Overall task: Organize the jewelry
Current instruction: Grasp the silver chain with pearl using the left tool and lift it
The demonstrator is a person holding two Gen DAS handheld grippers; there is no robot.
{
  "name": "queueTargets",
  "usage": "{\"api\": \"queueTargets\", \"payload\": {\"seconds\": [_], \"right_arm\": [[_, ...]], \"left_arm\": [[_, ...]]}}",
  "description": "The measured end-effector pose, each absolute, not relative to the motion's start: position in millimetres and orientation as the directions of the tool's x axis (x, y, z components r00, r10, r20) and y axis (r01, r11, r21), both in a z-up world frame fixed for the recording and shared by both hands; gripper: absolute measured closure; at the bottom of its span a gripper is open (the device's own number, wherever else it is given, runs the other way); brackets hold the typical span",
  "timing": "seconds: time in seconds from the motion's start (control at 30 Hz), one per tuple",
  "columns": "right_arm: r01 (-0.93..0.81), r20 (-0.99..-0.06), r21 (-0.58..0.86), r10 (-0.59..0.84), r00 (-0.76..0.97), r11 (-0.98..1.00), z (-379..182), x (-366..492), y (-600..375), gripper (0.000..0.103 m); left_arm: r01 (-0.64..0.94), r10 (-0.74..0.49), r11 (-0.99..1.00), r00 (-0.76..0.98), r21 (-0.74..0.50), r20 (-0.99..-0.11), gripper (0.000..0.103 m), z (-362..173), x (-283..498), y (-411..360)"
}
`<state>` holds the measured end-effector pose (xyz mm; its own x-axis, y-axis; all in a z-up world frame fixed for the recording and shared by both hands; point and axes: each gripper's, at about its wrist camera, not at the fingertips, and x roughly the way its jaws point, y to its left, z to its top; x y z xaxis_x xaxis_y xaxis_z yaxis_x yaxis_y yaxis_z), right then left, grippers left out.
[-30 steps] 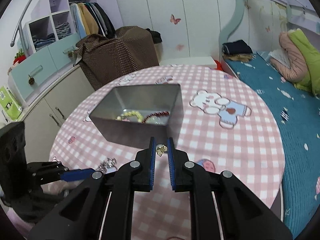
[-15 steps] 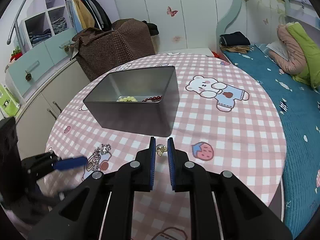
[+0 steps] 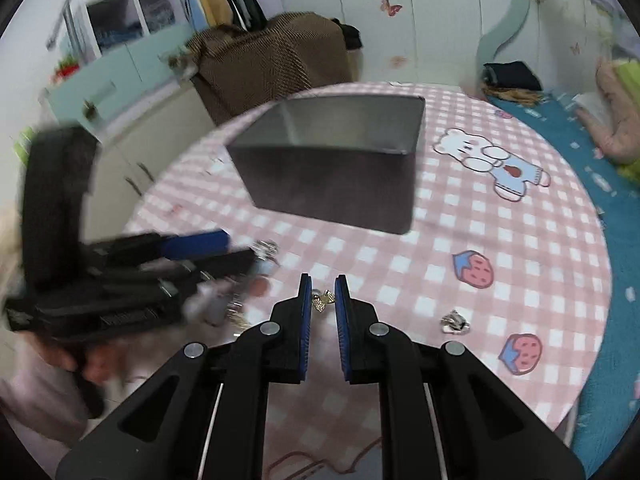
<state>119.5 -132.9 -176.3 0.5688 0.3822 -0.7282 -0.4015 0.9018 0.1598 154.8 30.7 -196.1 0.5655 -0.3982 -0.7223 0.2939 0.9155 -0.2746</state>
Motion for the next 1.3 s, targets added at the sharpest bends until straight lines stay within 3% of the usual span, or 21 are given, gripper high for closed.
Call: {"api": "queueTargets", "payload": {"seconds": [0.07,0.23,0.53,0.6,0.67,0.77,1.07,1.1,1.13,1.17,1.23,1.3], "right_arm": [[-0.42,-0.751,0.142,0.374,0.544,0.896,-181.7,121.5,-127.0,0.088],[-0.487,-0.734,0.138,0.419,0.534,0.863,-178.5,106.9,-116.3,0.082],[-0.585,-0.751,0.128,0.464,0.47,0.801,-186.4,83.6,-88.1,0.08],[-0.583,-0.759,0.109,0.446,0.474,0.805,-190.7,84.0,-84.0,0.082],[-0.578,-0.762,0.094,0.432,0.482,0.811,-192.9,85.7,-82.3,0.092],[-0.54,-0.756,0.129,0.435,0.489,0.832,-193.7,91.9,-87.7,0.093],[-0.468,-0.733,0.136,0.407,0.545,0.873,-179.8,96.5,-110.4,0.093],[-0.469,-0.728,0.146,0.416,0.545,0.871,-177.8,96.5,-111.6,0.093],[-0.473,-0.727,0.149,0.421,0.543,0.868,-177.1,96.9,-111.4,0.093],[-0.473,-0.727,0.148,0.42,0.543,0.868,-176.4,97.2,-111.0,0.093],[-0.466,-0.73,0.151,0.416,0.542,0.872,-176.8,98.9,-111.7,0.093],[-0.447,-0.733,0.142,0.397,0.553,0.883,-175.7,99.2,-118.2,0.092]], "left_arm": [[0.287,-0.39,0.919,0.567,-0.27,-0.725,0.078,-196.8,156.3,34.2],[0.302,-0.455,0.89,0.54,-0.342,-0.708,0.086,-200.0,161.8,51.4],[0.295,-0.467,0.884,0.537,-0.362,-0.703,0.089,-200.7,158.1,57.3],[0.278,-0.481,0.876,0.532,-0.394,-0.696,0.093,-201.2,159.4,60.1],[0.269,-0.486,0.873,0.54,-0.407,-0.687,0.097,-201.0,157.6,64.3],[0.272,-0.498,0.866,0.556,-0.42,-0.666,0.103,-196.2,153.0,69.7],[0.276,-0.484,0.873,0.584,-0.402,-0.652,0.102,-187.6,147.3,75.6],[0.298,-0.49,0.871,0.582,-0.39,-0.649,0.101,-186.4,146.2,70.5],[0.328,-0.503,0.864,0.574,-0.381,-0.646,0.088,-185.9,144.9,64.4],[0.387,-0.532,0.846,0.557,-0.367,-0.638,0.062,-184.8,142.1,54.4],[0.459,-0.548,0.828,0.54,-0.322,-0.638,0.03,-185.9,138.4,38.8],[0.487,-0.519,0.832,0.518,-0.265,-0.68,0.033,-192.4,139.5,25.0]]}}
